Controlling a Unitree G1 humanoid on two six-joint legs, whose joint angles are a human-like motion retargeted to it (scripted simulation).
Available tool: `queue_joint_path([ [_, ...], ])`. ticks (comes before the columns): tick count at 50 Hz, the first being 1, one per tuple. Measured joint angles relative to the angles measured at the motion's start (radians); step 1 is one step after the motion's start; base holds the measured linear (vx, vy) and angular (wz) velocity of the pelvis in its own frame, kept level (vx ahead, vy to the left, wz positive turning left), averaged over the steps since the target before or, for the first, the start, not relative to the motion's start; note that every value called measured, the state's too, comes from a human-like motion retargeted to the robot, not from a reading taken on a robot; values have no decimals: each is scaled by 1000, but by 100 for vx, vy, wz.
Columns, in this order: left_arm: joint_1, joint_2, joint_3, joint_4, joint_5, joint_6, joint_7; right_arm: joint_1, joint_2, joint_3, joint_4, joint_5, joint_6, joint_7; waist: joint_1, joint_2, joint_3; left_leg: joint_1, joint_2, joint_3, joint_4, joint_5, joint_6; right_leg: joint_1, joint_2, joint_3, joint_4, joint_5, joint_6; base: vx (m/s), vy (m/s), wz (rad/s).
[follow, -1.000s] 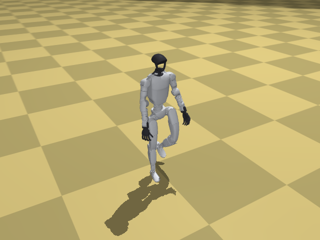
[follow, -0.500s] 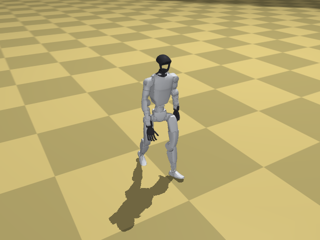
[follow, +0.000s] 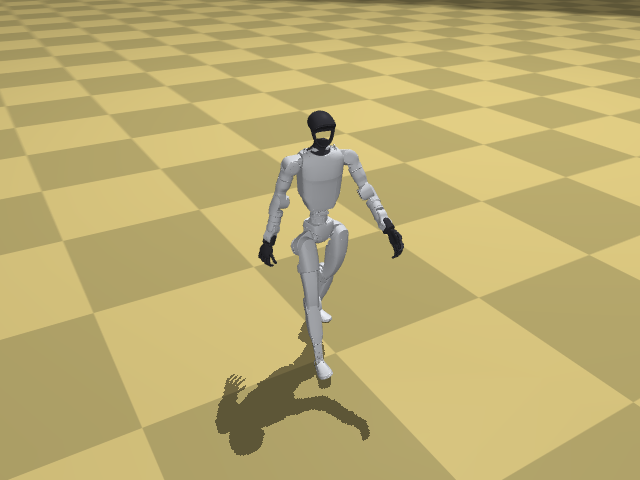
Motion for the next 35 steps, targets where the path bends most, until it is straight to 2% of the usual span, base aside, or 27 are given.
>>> queue_joint_path([
  [2, 8, -11, 4, -31, -16, 0, -6, -23, -7, -4, -8, -5, 6, -12, 3, 11, -8, 26, 7, 0, 8, -6, 4, -10, 6, 0, 0, 16, 0, 69, -22, -9],
  [4, 31, -31, 3, -50, -25, 5, -7, -54, -17, 3, -18, 8, 7, -35, -1, 10, -20, 48, -10, -21, 33, 9, 30, 15, -13, 0, 0, 79, -2, 76, -16, 18],
  [7, 104, -59, -12, -51, -21, 26, -12, -94, -20, 25, -38, 36, 1, -81, 4, -12, -44, 59, -35, -38, 130, 87, 75, 81, -37, 9, 4, 144, -25, 79, -26, 6],
  [10, 215, -84, -31, -20, 18, 74, -28, -134, -12, 47, -63, 60, -2, -111, 27, -51, -69, -3, -60, -21, 359, 211, 137, 138, -67, 37, 67, 80, -59, 75, -33, -21],
  [13, 332, -99, -30, 42, 99, 127, -49, -182, 0, 68, -105, 81, -8, -127, 53, -79, -106, -199, -80, 10, 721, 276, 196, 167, -83, 70, 111, 12, -90, 63, -31, -31],
  [15, 401, -102, -20, 91, 143, 150, -53, -220, 7, 84, -147, 91, -14, -137, 84, -99, -121, -326, -90, 41, 907, 280, 228, 185, -80, 99, 120, -8, -100, 53, -26, -63],
  [18, 470, -94, 12, 175, 179, 166, -45, -288, 9, 116, -238, 110, -18, -142, 152, -135, -129, -472, -98, 110, 1024, 234, 263, 193, -73, 165, 133, -25, -92, 49, -21, -103],
  [20, 501, -85, 36, 231, 178, 167, -36, -333, 1, 143, -314, 126, -23, -139, 203, -164, -128, -540, -100, 161, 1006, 200, 277, 192, -72, 217, 148, -41, -75, 48, -15, -123],
  [23, 525, -68, 74, 297, 127, 158, -13, -399, -29, 186, -435, 148, -38, -132, 276, -202, -121, -591, -95, 244, 823, 178, 281, 188, -72, 293, 173, -73, -45, 46, -8, -126],
  [26, 538, -57, 116, 329, 47, 142, 15, -459, -65, 215, -538, 154, -65, -138, 346, -209, -103, -577, -70, 331, 483, 218, 241, 200, -43, 361, 179, -111, -31, 45, -1, -133],
  [30, 562, -68, 193, 325, 23, 112, 20, -489, -102, 206, -625, 122, -116, -162, 445, -135, -29, -484, 17, 409, -2, 346, 85, 317, 70, 439, 139, -164, -55, 47, 5, -149],
  [33, 586, -91, 241, 296, 84, 82, -14, -468, -106, 179, -618, 73, -136, -167, 484, -82, 27, -473, 87, 387, -131, 363, -50, 444, 125, 483, 90, -193, -65, 50, 9, -100],
  [35, 596, -99, 222, 267, 90, 14, -23, -453, -93, 167, -569, 53, -169, -164, 501, -75, 59, -481, 108, 342, -136, 338, -88, 511, 131, 509, 72, -205, -76, 52, 12, -61],
])
